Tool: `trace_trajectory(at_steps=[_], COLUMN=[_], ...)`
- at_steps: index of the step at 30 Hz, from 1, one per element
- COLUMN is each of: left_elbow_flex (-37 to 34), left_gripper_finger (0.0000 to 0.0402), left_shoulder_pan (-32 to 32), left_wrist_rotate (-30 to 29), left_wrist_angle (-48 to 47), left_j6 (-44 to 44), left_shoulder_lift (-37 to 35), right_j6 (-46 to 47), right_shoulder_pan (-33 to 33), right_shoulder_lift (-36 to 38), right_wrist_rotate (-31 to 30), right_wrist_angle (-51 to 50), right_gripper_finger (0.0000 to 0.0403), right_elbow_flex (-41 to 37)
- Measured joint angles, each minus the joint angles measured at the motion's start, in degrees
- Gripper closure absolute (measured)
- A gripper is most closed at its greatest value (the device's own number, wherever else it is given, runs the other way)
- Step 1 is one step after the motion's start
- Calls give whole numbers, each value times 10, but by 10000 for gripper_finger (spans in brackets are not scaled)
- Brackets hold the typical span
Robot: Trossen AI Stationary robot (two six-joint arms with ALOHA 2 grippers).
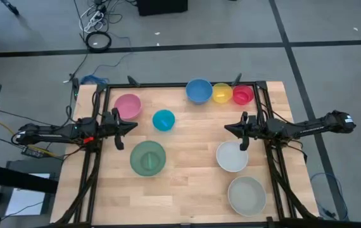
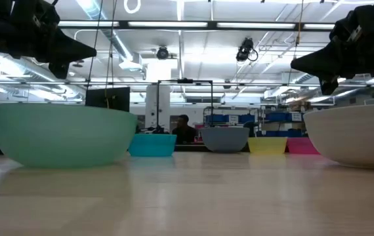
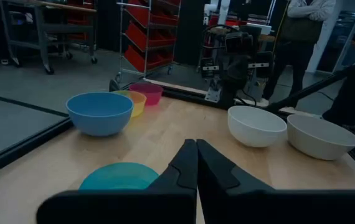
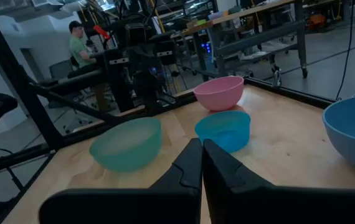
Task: Nest bowls inside each other
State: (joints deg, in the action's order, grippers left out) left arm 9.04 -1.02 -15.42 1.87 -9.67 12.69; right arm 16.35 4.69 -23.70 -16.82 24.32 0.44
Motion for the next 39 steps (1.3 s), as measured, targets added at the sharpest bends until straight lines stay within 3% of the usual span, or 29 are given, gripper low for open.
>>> trace_trajectory(at_steps=[13,21,28,39], left_elbow_flex=[0,0,0,0], left_gripper_finger=[396,396,396,396], left_shoulder_pan=[0,0,0,0], left_wrist_rotate=[0,-1,-10,-10], left_wrist_angle=[0,4,76,158], left_j6=[0,0,-13,-27], left_shoulder_lift=[0,0,4,4], right_j6=[-92,-86,-9,5], right_shoulder_pan=[0,0,0,0], right_shoulder_lift=[0,0,0,0], right_wrist_rotate=[-4,-4,-3,0], right_wrist_angle=[50,77,124,120], right_gripper_finger=[399,399,399,399], right_elbow_flex=[0,0,0,0])
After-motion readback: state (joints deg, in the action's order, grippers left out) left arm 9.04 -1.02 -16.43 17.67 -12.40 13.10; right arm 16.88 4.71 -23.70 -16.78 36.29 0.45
